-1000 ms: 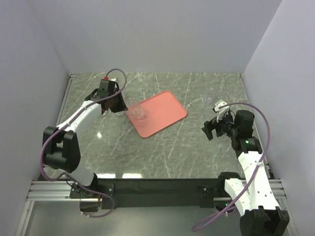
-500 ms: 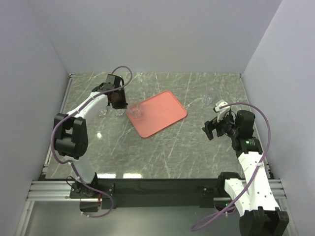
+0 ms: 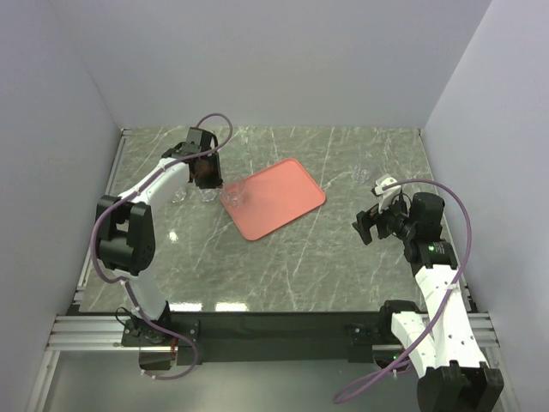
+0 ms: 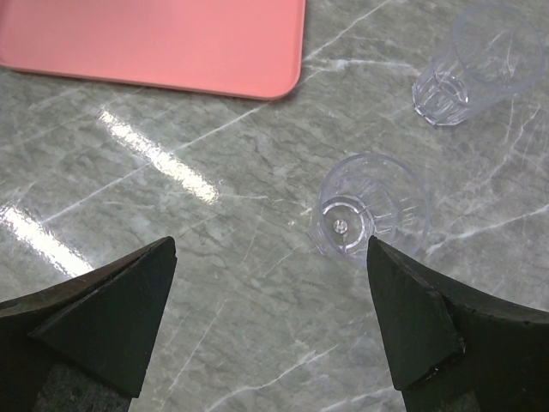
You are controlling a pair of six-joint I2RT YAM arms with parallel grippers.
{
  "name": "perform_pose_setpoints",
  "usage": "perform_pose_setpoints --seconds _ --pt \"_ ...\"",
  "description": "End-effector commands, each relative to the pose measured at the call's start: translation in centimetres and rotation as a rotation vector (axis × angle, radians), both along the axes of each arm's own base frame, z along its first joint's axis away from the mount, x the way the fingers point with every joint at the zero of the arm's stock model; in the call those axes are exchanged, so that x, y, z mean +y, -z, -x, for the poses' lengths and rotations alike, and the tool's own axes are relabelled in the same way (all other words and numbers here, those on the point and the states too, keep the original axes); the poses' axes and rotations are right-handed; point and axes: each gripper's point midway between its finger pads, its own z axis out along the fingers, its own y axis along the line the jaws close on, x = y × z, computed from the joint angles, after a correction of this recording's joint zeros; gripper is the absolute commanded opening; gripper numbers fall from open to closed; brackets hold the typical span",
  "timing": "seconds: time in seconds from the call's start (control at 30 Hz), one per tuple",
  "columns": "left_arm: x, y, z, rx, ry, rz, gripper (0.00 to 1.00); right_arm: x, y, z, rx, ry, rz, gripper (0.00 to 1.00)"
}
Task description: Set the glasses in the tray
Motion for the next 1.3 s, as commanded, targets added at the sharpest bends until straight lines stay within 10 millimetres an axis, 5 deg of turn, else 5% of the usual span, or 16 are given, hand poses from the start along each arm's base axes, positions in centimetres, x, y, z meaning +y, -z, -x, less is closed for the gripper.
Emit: perform_pose_setpoints --seconds 0.0,0.4,0.6,0.8,1.07,1.2,1.27 --pt "-0.5 -2.4 -1.2 -0.069 0.018 0.003 0.33 -0.2 -0.9 -0.3 -0.042 -0.001 0.010 0.98" --pt "-1.9 -10.6 0.4 -0.304 0.111 0.124 0.53 -1.2 -0.8 -0.4 -0.033 0.032 0.005 0.98" --pt "-0.2 -12.4 3.5 -0.380 0.100 0.109 0.62 -1.7 -0.7 -0.7 -0.009 0.062 -0.021 0.99" --pt "3.1 -14.3 7.2 -0.500 0.024 0.071 0.81 -2.8 0.0 -1.4 0.049 0.119 -0.016 0.98" --pt "7.2 -13.7 10.5 -0.577 -0.069 -0.058 0.89 -4.4 0.7 -3.2 0.142 0.207 -0.034 0.96" --pt "8.4 -15.0 12.0 -0.691 -0.124 -0.051 0.93 -5.4 0.8 -4.5 0.189 0.280 -0.042 0.94" --pt "8.9 -13.5 12.6 -0.689 -0.138 -0.064 0.96 -6.5 1.8 -5.0 0.239 0.339 -0.025 0.93"
